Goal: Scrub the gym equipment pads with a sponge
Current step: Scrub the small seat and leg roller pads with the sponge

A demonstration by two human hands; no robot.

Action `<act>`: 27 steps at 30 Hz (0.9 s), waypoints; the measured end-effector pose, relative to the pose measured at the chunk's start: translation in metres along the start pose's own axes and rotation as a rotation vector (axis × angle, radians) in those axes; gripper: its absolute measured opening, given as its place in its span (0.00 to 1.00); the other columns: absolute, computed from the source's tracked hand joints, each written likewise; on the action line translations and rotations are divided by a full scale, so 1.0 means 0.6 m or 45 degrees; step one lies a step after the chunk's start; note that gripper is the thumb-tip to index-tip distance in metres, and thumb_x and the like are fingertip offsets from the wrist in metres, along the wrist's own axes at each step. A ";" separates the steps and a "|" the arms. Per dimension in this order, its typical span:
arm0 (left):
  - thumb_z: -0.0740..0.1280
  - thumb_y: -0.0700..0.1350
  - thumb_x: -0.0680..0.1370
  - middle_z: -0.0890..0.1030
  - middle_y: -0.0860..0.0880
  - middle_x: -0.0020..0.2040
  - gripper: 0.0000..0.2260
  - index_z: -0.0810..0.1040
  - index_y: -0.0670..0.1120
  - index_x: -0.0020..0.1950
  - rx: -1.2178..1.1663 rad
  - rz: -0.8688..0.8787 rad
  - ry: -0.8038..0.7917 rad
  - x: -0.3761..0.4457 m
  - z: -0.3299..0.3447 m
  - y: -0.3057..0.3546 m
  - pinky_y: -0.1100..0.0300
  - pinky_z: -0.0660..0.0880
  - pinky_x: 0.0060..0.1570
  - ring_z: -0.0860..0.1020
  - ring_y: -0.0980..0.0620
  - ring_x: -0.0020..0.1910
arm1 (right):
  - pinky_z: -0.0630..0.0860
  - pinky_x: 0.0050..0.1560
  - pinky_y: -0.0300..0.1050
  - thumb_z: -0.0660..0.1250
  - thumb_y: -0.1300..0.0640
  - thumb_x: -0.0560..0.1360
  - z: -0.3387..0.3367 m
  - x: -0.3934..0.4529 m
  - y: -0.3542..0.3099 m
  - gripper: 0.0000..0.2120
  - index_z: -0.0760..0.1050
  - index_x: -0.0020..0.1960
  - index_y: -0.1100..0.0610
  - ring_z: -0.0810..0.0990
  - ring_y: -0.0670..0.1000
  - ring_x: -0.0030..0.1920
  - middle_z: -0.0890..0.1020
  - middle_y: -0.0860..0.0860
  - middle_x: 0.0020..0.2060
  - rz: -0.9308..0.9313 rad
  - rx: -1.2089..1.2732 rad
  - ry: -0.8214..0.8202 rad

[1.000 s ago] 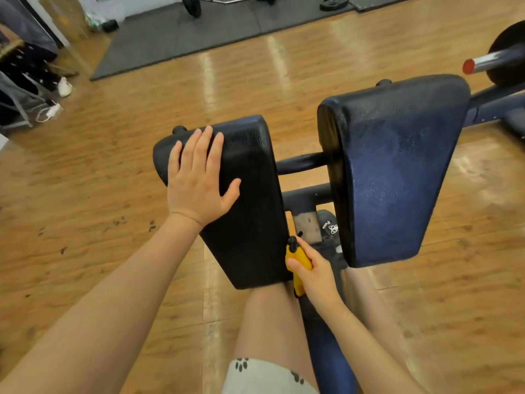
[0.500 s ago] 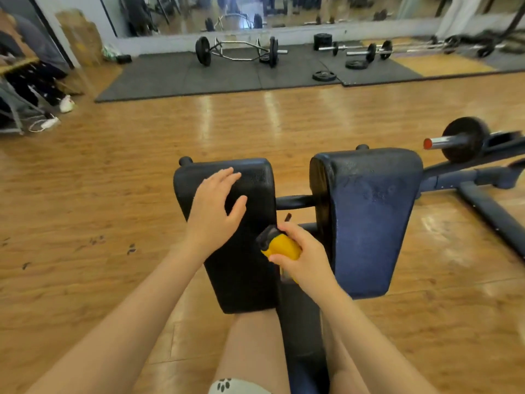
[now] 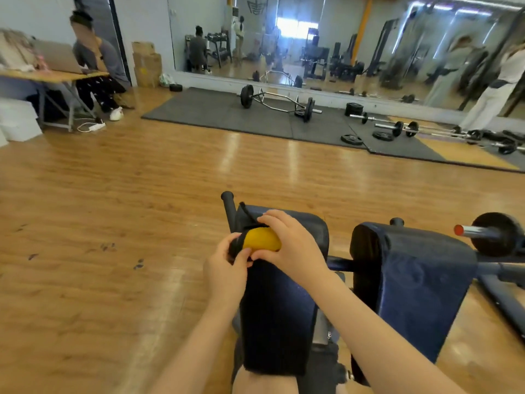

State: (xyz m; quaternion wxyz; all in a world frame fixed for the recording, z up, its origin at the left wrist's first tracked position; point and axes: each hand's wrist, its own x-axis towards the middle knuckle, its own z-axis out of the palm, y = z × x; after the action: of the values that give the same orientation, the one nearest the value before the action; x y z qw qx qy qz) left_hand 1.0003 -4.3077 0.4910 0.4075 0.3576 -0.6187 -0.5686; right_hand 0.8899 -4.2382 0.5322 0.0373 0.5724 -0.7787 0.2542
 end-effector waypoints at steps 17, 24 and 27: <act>0.74 0.45 0.69 0.80 0.45 0.60 0.26 0.74 0.41 0.65 1.070 1.280 -0.171 0.042 0.084 -0.013 0.47 0.66 0.67 0.77 0.46 0.61 | 0.62 0.65 0.30 0.71 0.64 0.71 -0.044 -0.021 0.067 0.27 0.66 0.59 0.39 0.71 0.37 0.61 0.72 0.34 0.57 0.265 0.420 -0.005; 0.65 0.40 0.75 0.76 0.49 0.62 0.22 0.70 0.45 0.70 0.331 0.717 0.161 0.100 0.008 -0.026 0.67 0.63 0.57 0.71 0.52 0.59 | 0.60 0.60 0.21 0.64 0.57 0.77 -0.039 0.007 0.048 0.16 0.74 0.64 0.53 0.69 0.42 0.65 0.76 0.47 0.62 0.353 0.325 0.182; 0.62 0.37 0.79 0.70 0.52 0.69 0.24 0.65 0.49 0.74 0.073 0.302 0.056 0.118 0.001 -0.050 0.67 0.62 0.63 0.68 0.55 0.67 | 0.62 0.69 0.38 0.60 0.54 0.78 0.007 0.041 0.015 0.17 0.71 0.67 0.54 0.68 0.44 0.68 0.74 0.47 0.65 0.250 0.200 0.034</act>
State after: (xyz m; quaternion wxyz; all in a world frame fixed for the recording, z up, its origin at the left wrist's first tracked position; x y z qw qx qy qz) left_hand 0.9699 -4.3744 0.4681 0.4750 0.3058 -0.6634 -0.4907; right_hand 0.8741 -4.2598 0.5340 -0.0223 0.4911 -0.8080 0.3247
